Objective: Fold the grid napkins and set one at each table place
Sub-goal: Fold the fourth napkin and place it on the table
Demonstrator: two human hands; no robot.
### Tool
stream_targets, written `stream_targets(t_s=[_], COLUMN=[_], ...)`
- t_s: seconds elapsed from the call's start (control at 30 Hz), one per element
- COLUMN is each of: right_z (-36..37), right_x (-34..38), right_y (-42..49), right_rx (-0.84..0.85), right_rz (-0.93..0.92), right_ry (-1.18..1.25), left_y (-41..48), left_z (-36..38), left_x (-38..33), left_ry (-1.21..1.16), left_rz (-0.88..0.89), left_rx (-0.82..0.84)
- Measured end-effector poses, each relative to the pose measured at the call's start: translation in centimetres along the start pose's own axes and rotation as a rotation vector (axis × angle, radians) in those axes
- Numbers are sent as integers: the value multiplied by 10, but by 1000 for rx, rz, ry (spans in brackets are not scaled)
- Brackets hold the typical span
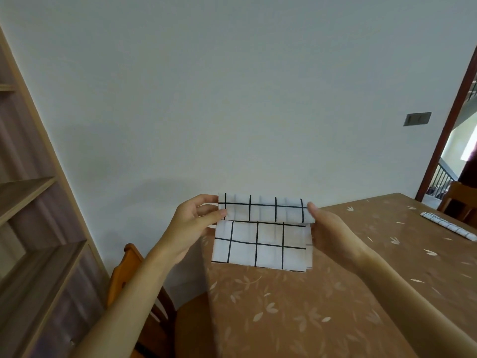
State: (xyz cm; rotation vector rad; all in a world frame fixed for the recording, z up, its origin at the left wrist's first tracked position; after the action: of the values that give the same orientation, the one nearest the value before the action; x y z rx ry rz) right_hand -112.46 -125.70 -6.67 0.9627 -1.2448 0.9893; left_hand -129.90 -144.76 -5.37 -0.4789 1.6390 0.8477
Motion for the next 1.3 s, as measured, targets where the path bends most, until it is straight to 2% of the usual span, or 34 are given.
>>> stream_targets(t_s=[0.13, 0.33, 0.47, 0.53, 0.67, 0.8, 0.97, 1.03, 1.3], right_z=[-13, -16, -12, -7, -7, -7, -12, -14, -24], right_x=[-1, 7, 15, 15, 7, -12, -29, -45, -112], right_y=[4, -1, -5, -7, -9, -7, -7, -6, -6], right_rx=[-148, -247, -191, -125, -97, 3, -164, -178, -257], right_rz=[-51, -178, -288, -305, -227, -53, -37, -5, 122], right_ry=[-55, -91, -229, -306, -321, -104, -293, -292, -303], left_y=[-4, -17, -19, -16, -13, -11, -12, -13, -24], left_z=[3, 27, 29, 26, 20, 8, 7, 6, 8], left_x=[1, 4, 12, 14, 15, 19, 32, 42, 119], left_ry=[-49, -206, -320, -287, -151, 57, 234, 269, 305], left_rz=[-41, -222, -340, -308, -195, -40, 90, 89, -116], left_rx=[29, 243, 240, 225, 204, 102, 98, 95, 43])
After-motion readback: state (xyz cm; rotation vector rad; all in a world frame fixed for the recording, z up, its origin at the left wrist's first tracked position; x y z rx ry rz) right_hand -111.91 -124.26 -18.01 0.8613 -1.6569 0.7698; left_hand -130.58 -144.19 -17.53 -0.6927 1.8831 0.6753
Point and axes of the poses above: each hand's wrist, its own y-axis towards the middle knuckle, its own z-axis out of the palm, x = y × z, the point moved 8 cm from there along y, towards the middle knuckle, and after that the axes turned 6 degrees about z, right-handed, at the moved point
